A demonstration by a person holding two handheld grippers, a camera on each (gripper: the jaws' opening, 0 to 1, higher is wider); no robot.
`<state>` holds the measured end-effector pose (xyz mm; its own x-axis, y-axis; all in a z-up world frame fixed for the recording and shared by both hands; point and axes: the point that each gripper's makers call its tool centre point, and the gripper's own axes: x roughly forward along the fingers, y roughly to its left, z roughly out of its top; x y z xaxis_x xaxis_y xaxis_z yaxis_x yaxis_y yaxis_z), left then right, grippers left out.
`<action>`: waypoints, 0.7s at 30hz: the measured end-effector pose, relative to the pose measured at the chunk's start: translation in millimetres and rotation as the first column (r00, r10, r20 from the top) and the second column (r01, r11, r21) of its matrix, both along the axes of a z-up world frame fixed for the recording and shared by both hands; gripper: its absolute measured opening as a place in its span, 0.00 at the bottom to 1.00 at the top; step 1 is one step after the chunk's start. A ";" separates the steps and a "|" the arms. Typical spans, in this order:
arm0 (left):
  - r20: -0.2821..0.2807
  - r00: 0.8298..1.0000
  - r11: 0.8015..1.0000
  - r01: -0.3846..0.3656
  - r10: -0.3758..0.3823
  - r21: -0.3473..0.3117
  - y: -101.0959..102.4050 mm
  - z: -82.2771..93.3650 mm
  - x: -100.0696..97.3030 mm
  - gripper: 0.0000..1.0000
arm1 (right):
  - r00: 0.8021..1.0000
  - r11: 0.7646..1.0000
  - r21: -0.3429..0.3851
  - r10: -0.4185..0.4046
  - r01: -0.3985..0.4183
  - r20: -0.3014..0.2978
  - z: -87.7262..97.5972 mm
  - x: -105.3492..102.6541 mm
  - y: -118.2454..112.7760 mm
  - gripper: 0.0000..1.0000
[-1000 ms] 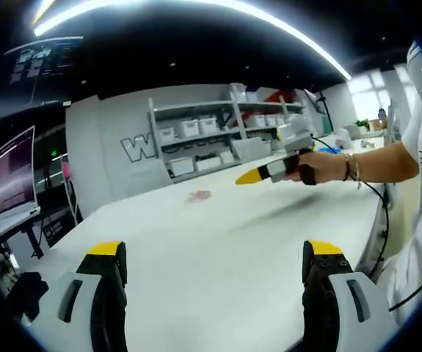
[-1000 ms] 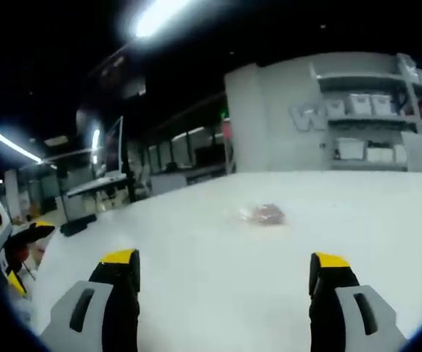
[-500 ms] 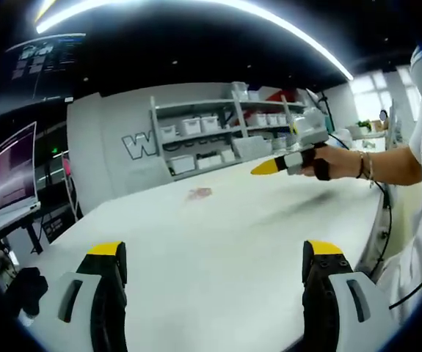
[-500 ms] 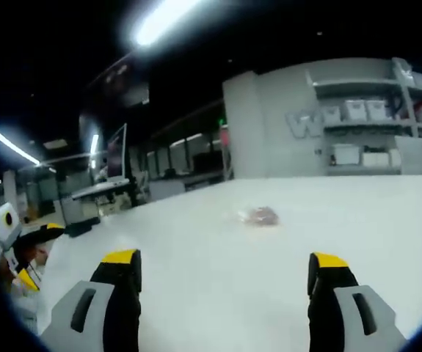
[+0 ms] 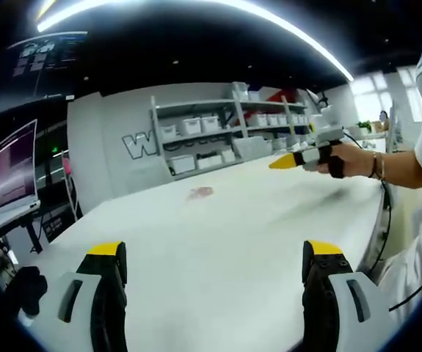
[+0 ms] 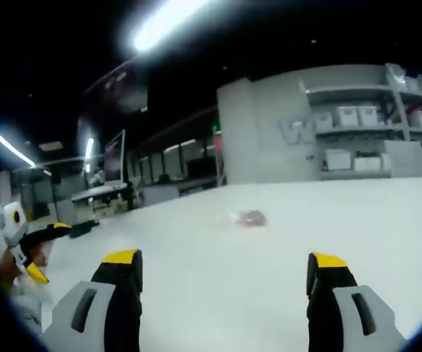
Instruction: Open the resealable bag by pulling the two sides of the seal apart until the entire bag opening is separated and visibly accessible.
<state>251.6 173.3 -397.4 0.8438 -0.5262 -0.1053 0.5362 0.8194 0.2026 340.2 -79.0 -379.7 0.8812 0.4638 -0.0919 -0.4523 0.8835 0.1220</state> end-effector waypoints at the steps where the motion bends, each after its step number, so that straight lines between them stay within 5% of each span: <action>1: 0.000 1.000 1.000 -0.002 0.002 0.002 0.9 -0.1 0.2 0.98 | 1.000 1.000 0.002 -0.006 0.006 0.003 0.1 -2.0 -2.2 0.94; 21: 0.019 1.000 1.000 -0.021 0.021 -0.006 7.1 0.5 -3.1 0.97 | 0.995 0.998 0.023 -0.061 0.059 0.077 9.1 -33.7 -30.1 0.94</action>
<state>248.5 180.4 -396.9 0.8566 -0.5088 -0.0860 0.5149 0.8317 0.2079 306.5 -109.1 -370.6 0.9116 0.4110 -0.0128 -0.4074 0.9070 0.1067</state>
